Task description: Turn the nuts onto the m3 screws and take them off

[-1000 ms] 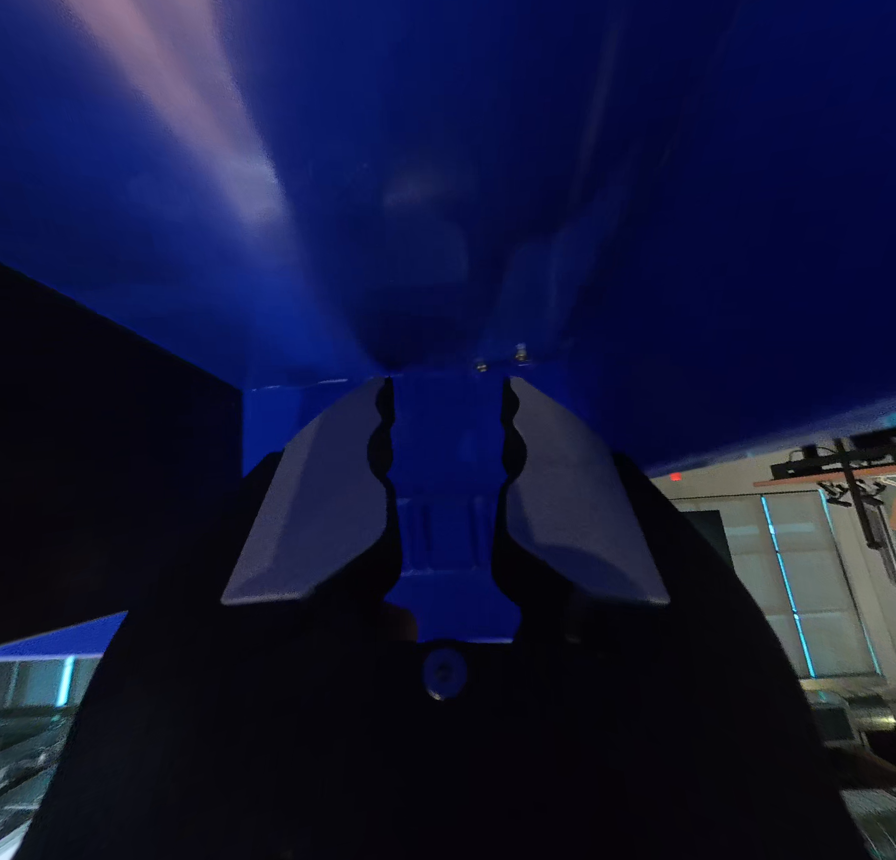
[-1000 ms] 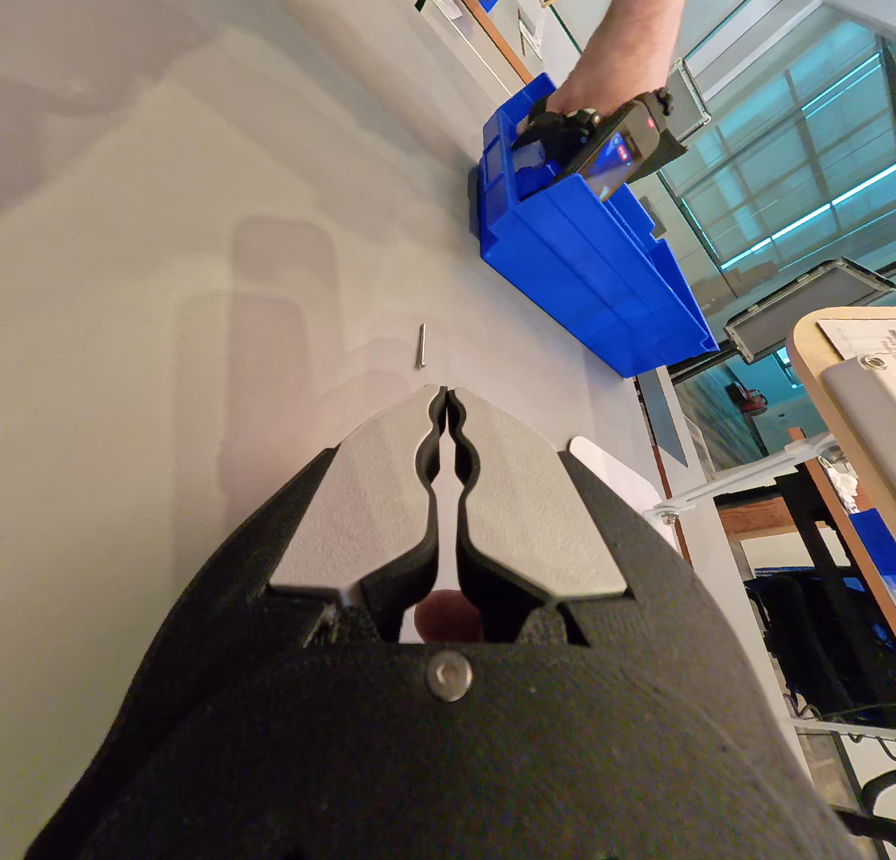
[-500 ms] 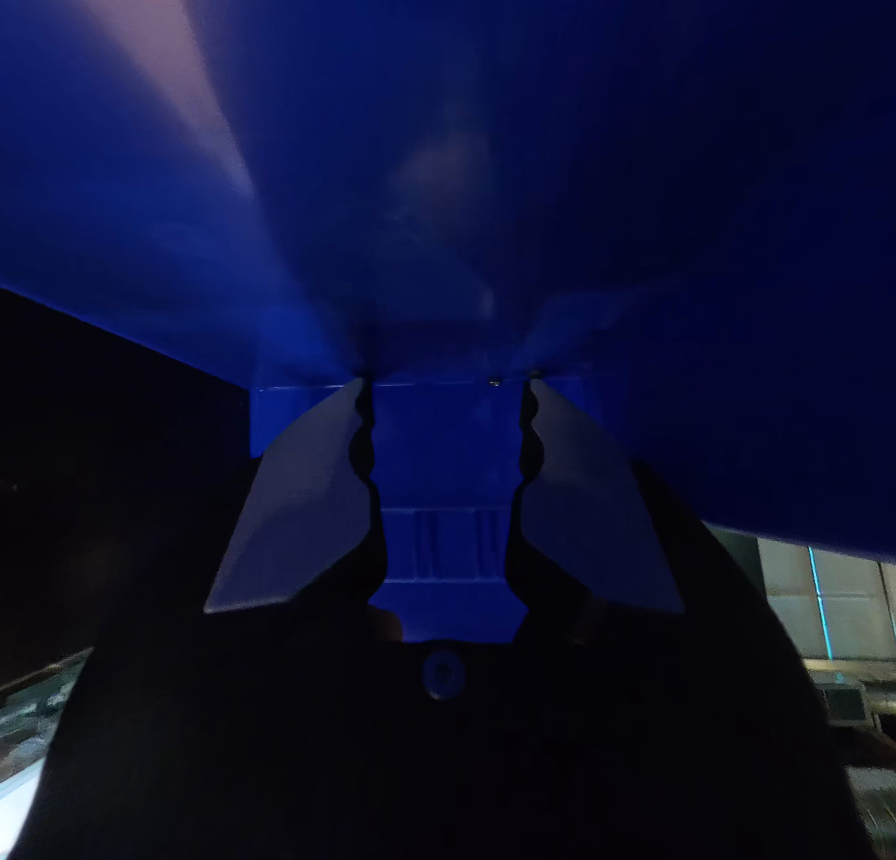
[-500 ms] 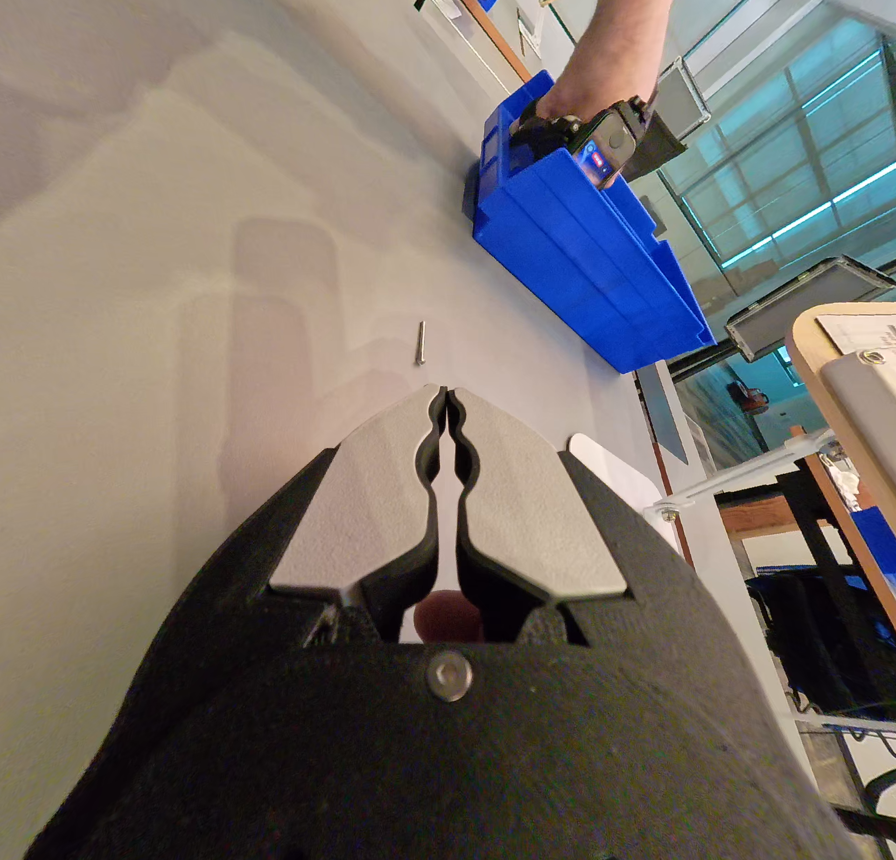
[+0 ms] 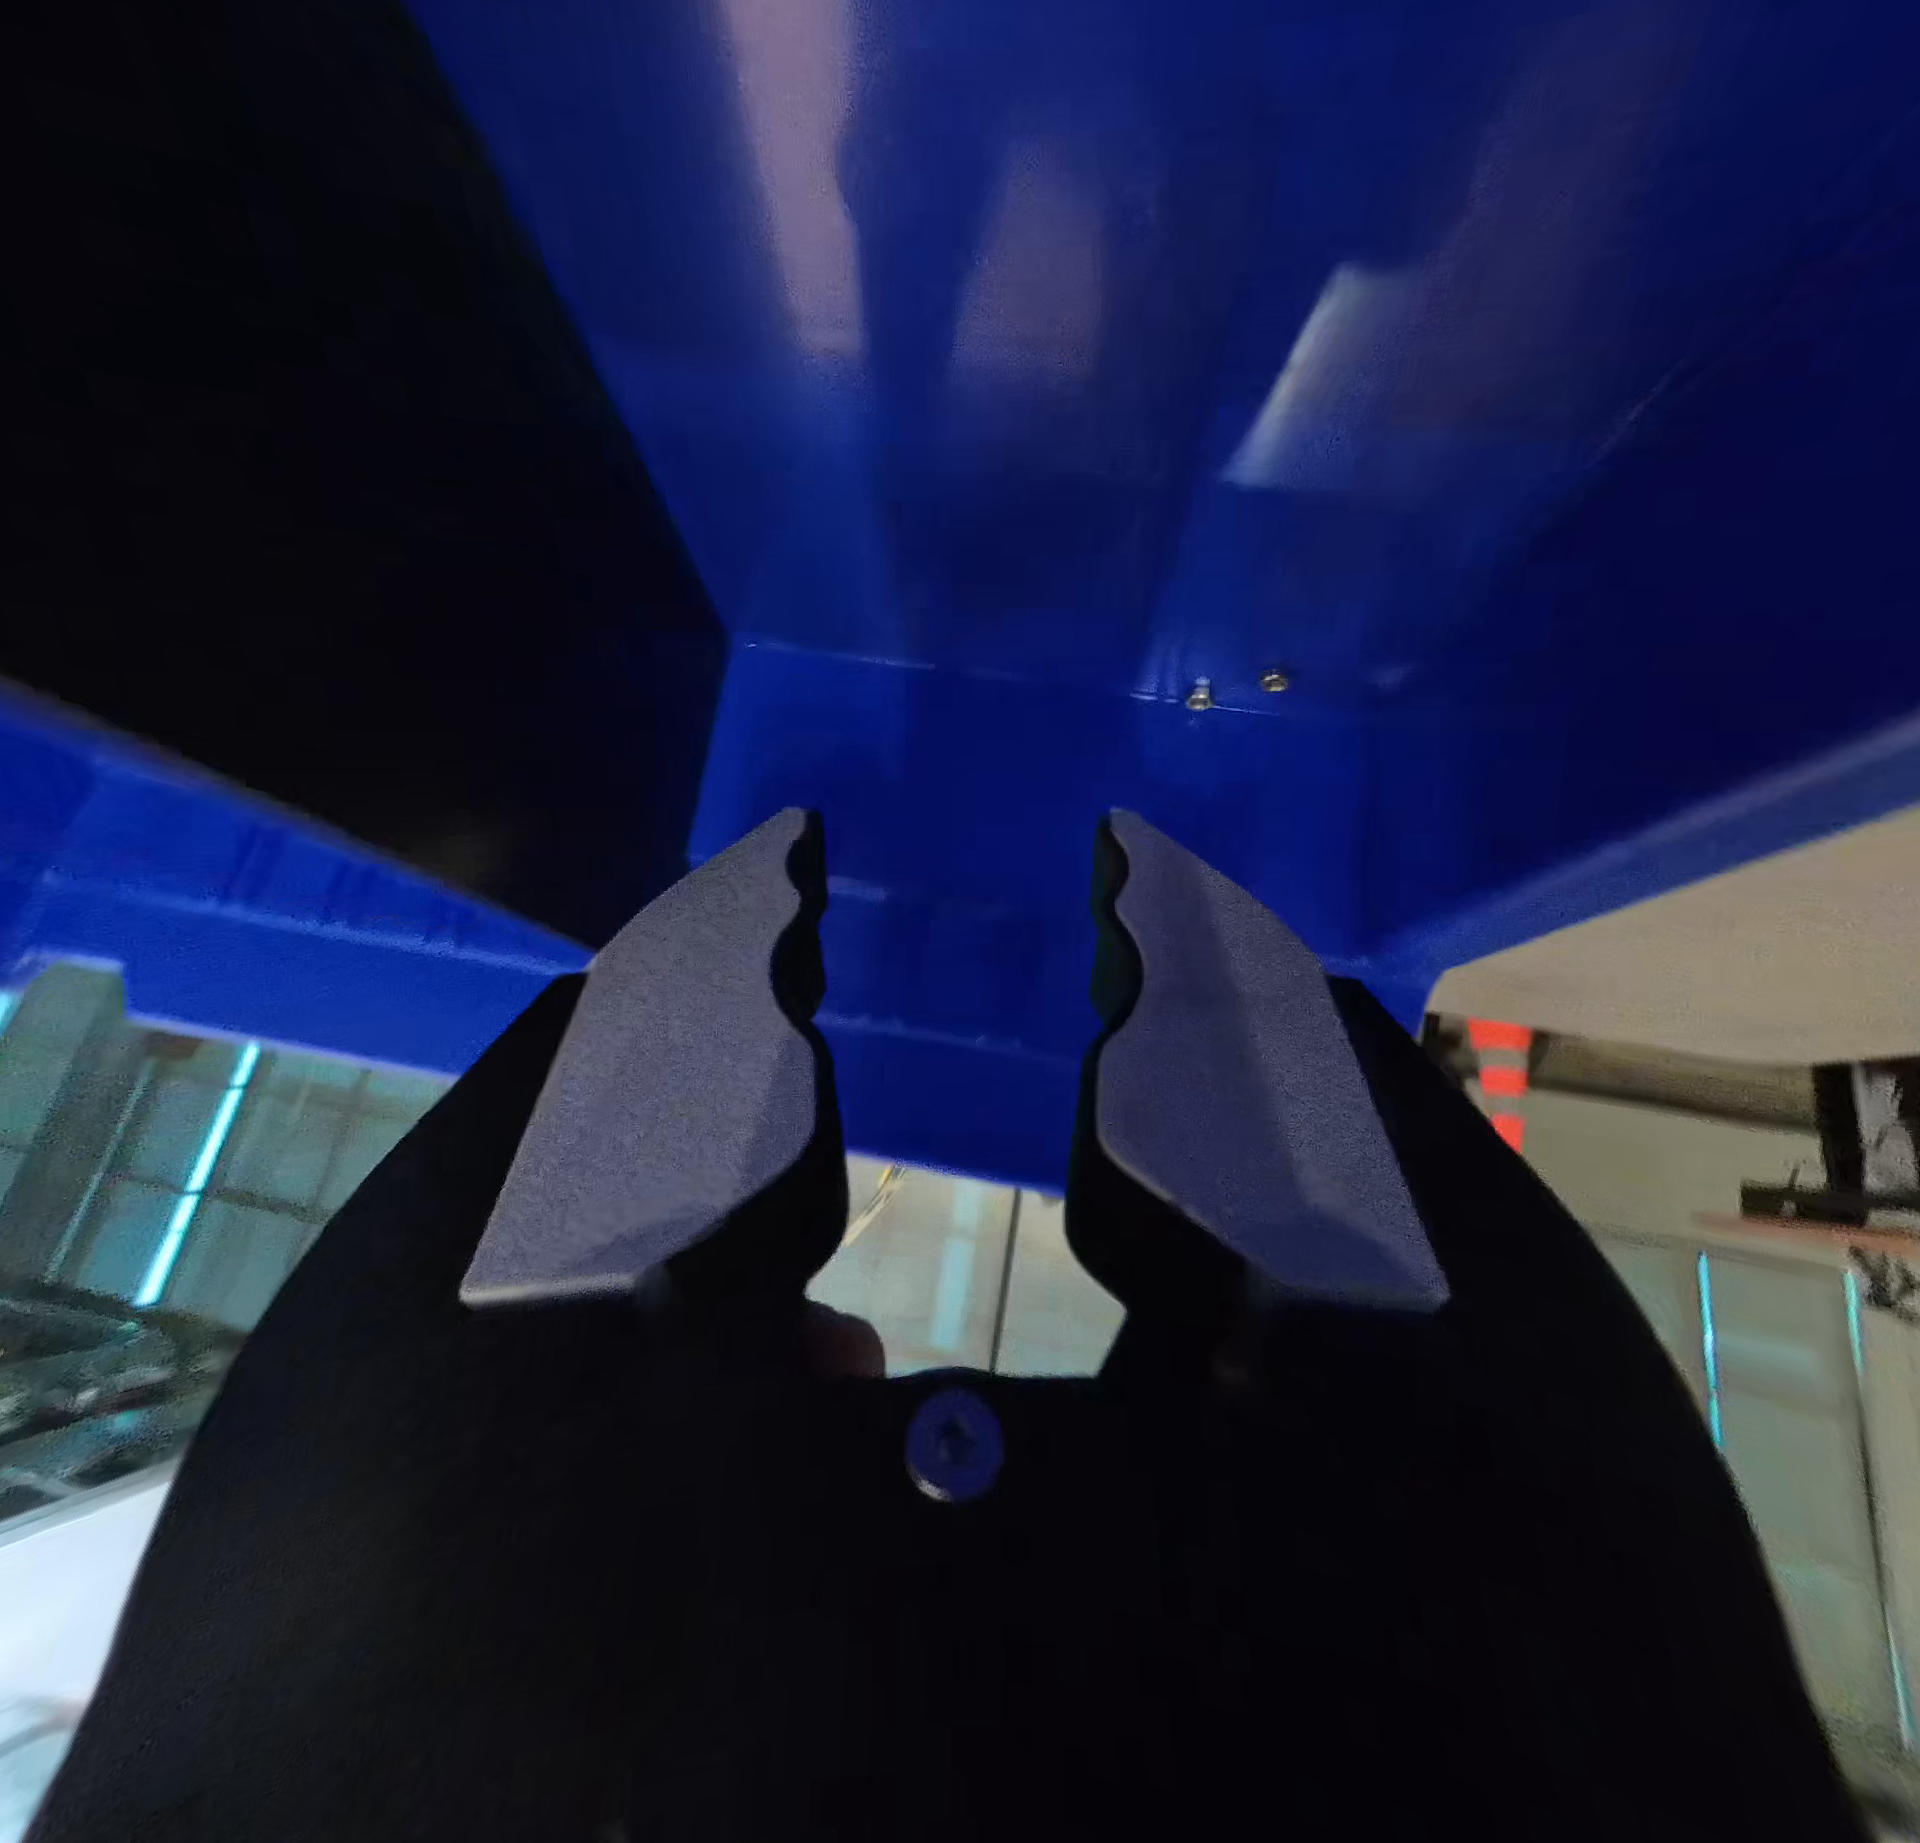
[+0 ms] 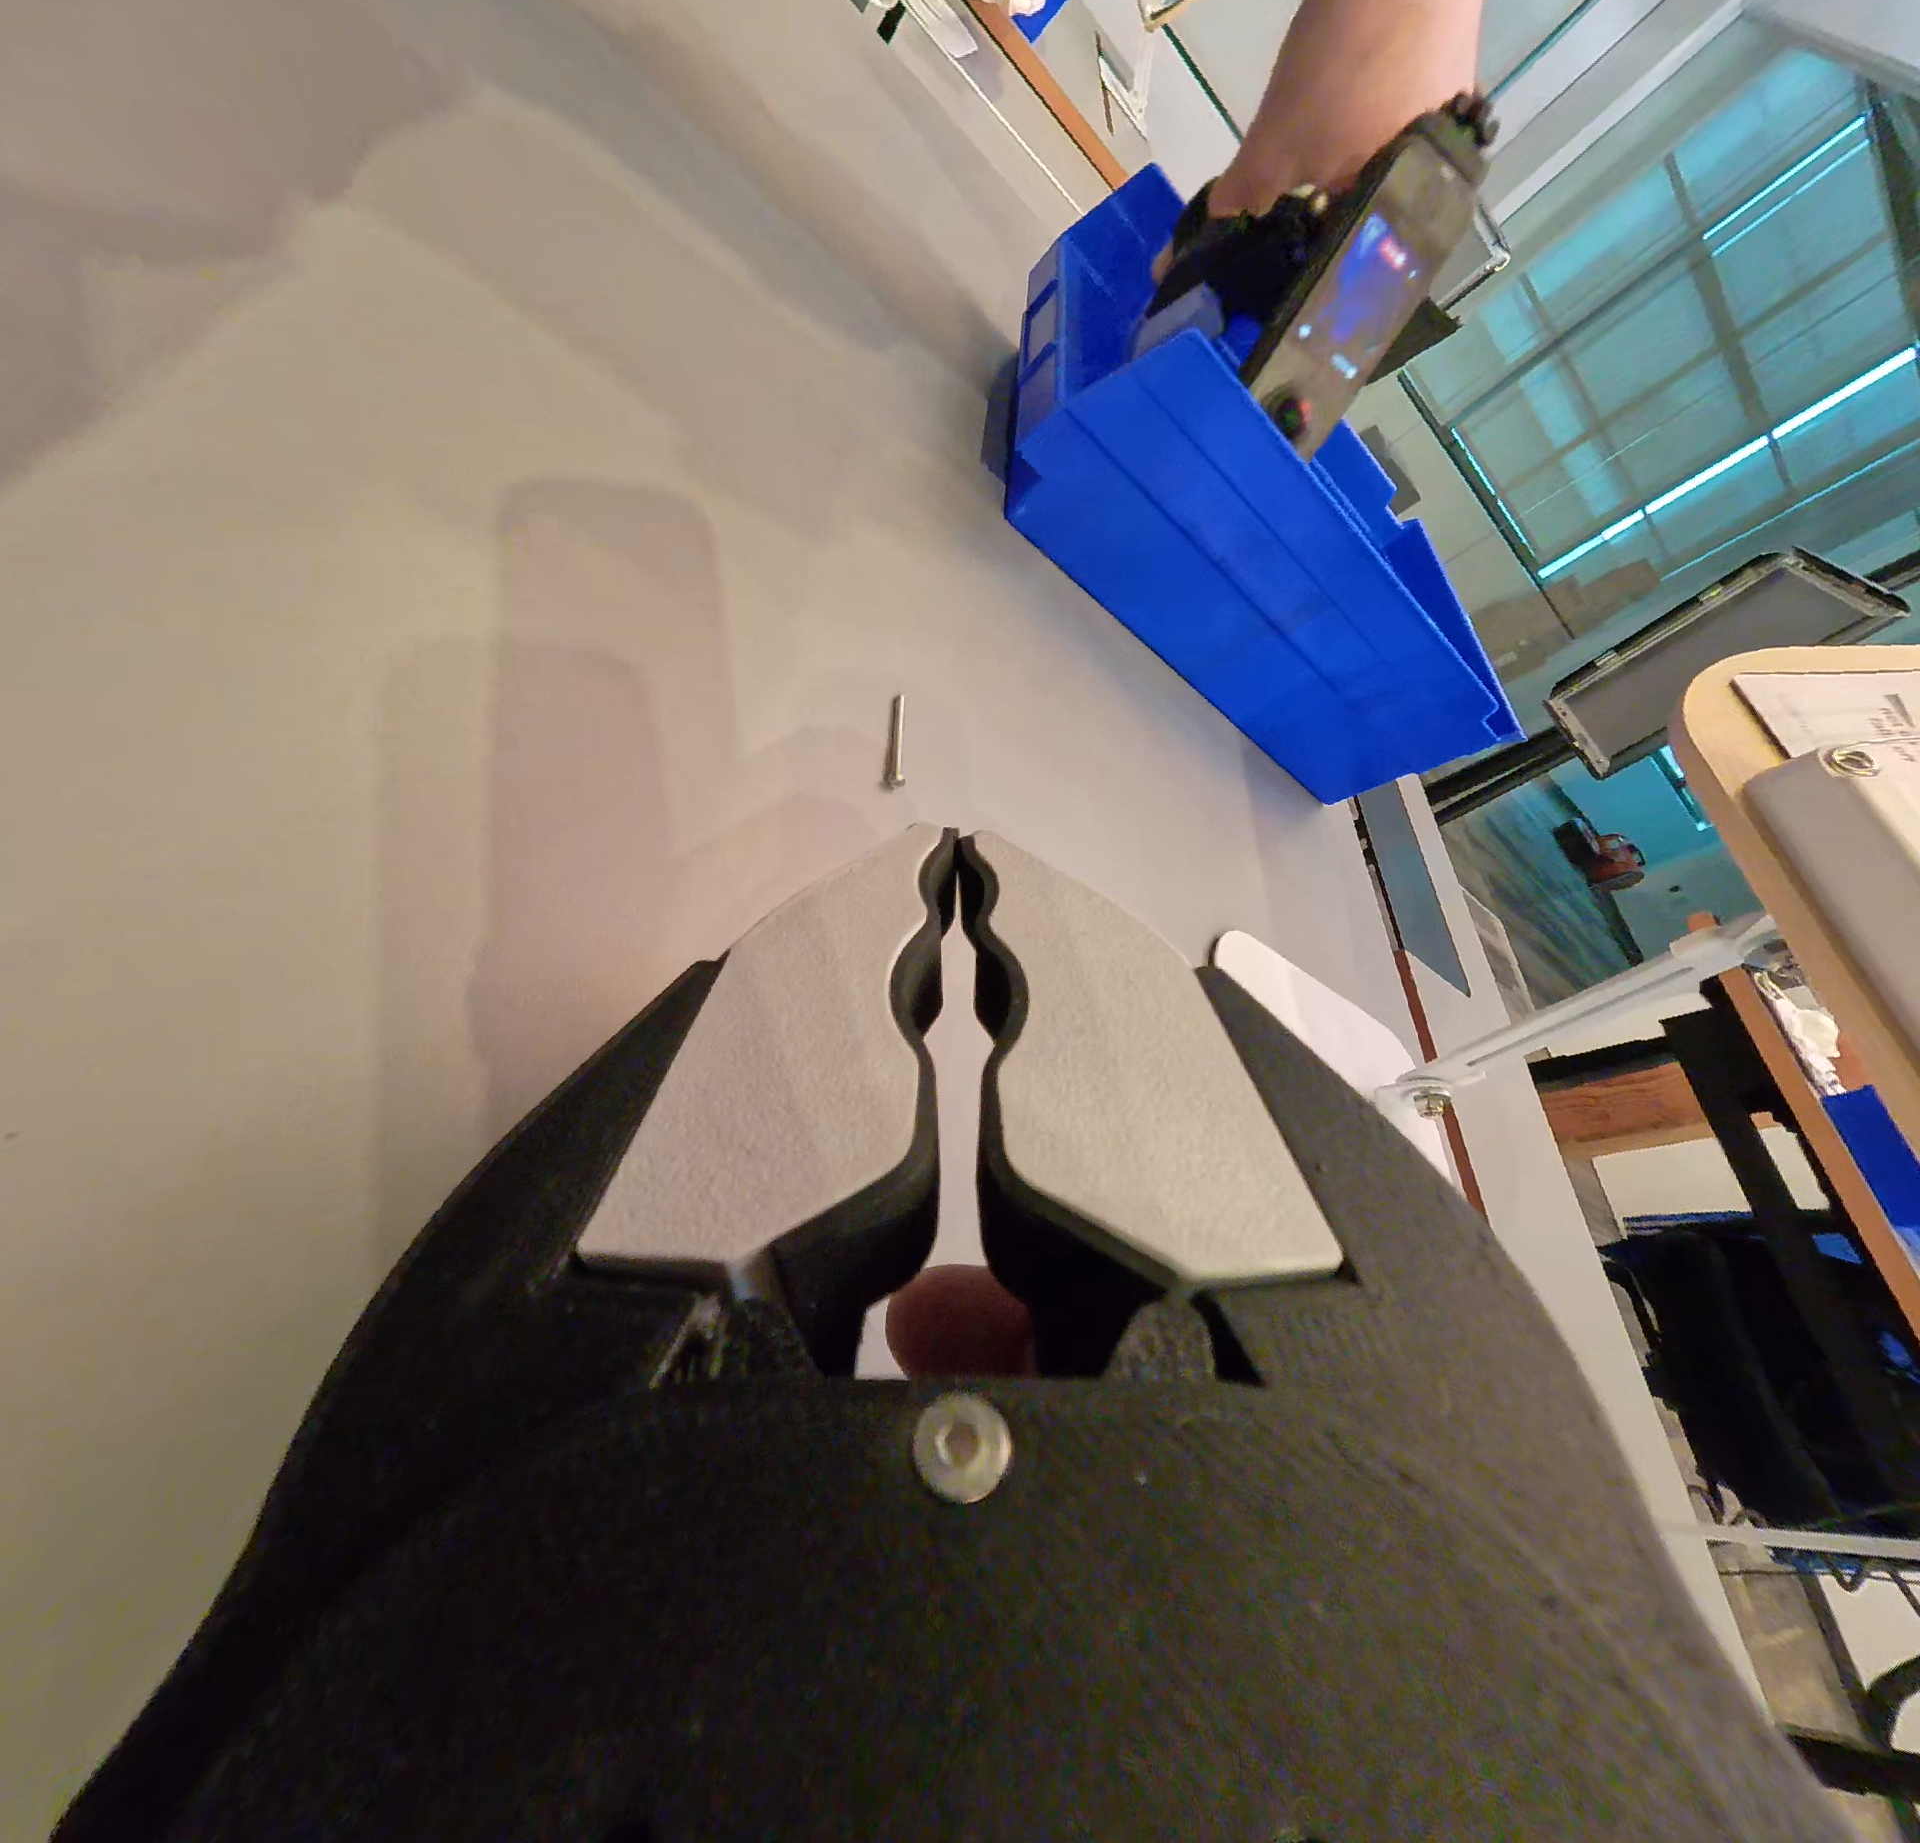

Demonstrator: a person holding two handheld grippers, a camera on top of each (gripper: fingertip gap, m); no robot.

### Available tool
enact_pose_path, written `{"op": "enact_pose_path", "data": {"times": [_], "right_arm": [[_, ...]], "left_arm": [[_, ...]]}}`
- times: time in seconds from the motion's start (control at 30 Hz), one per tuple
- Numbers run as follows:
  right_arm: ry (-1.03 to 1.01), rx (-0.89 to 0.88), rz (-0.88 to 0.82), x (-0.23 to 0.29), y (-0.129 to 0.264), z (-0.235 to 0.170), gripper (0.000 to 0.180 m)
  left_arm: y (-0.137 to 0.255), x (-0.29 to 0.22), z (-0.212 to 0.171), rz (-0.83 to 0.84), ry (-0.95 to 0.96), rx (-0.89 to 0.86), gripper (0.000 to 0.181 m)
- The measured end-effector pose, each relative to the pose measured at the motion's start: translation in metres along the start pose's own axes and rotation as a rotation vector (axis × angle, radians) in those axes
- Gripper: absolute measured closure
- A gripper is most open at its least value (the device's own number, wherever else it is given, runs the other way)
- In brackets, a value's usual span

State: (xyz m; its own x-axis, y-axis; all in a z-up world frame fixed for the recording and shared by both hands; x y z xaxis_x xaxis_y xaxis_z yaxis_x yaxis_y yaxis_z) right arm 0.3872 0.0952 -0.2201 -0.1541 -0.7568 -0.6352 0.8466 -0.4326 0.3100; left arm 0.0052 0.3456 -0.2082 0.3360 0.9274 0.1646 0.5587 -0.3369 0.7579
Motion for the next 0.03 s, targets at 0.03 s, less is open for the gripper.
{"op": "enact_pose_path", "data": {"times": [0.03], "right_arm": [[-0.001,-0.003,-0.002,-0.0002,-0.0001,0.0005,0.179]], "left_arm": [[0.0063,0.0012,-0.0029,0.0,0.041,-0.027,0.134]]}}
Point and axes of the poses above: each gripper's, where its closed fingertips meet, y back along the fingers, z out of its top, x = y × z across the jaws, the point moved 8 cm from there along y, back along the fingers, and after that the axes turned 1 degree about -y, right-handed, at the moved point
